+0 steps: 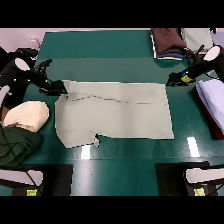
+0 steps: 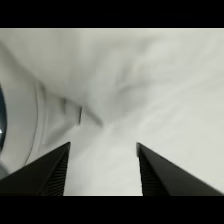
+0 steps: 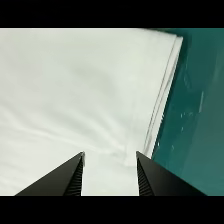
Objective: Fold the shirts.
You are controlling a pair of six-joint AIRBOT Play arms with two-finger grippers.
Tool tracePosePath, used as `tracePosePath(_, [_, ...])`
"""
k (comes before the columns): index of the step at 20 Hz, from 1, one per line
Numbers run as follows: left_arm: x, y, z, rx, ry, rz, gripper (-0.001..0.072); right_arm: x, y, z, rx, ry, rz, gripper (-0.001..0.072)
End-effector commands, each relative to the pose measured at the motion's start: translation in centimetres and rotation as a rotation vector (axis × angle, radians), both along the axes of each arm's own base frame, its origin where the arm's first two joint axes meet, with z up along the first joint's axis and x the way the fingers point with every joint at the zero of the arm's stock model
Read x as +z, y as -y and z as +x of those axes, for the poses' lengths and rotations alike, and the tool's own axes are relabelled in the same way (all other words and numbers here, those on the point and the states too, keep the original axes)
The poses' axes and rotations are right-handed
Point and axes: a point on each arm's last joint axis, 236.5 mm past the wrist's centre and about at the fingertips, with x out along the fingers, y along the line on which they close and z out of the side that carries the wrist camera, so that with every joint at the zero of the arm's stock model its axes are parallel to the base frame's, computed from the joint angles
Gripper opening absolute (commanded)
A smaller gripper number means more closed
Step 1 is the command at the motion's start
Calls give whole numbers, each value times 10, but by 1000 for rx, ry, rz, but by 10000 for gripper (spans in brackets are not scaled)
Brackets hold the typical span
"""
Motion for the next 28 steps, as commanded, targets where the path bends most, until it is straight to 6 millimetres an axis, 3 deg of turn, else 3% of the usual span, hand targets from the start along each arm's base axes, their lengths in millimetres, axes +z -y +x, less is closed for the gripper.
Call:
tracePosePath(1, [7,-20,-58,-10,-50,101,498,16,2,-37,-11,2,2,383])
tracePosePath(5, [-25,-14,-153,53,-128,94,498,15,-3,-83,-14,17,-2,383])
tracePosePath(7, [-42,-10,-192,94,-186,84,498,16,-8,-96,-9,36,-3,383])
tracePosePath(10, [-60,-1,-223,148,-241,49,498,19,-12,-106,-2,62,-6,383])
tracePosePath(15, [-72,28,-219,231,-227,-96,498,36,-18,-108,4,113,13,383])
tracePosePath(19, [-79,33,-229,241,-261,-116,496,45,-18,-110,4,144,9,383])
tracePosePath(20, [-77,33,-227,240,-256,-117,455,48,-18,-111,5,152,8,383])
tracePosePath(21, [-74,32,-223,237,-244,-117,210,51,-17,-113,6,156,4,383])
tracePosePath(22, [-68,32,-218,233,-230,-118,55,52,-15,-117,1,151,4,382])
tracePosePath(23, [-59,32,-211,214,-200,-119,22,51,-10,-122,-8,131,3,382])
tracePosePath(25, [-37,32,-196,192,-129,-120,22,31,8,-143,-63,48,9,382])
tracePosePath(28, [-12,31,-182,162,-49,-119,22,-31,37,-194,-200,-167,56,387])
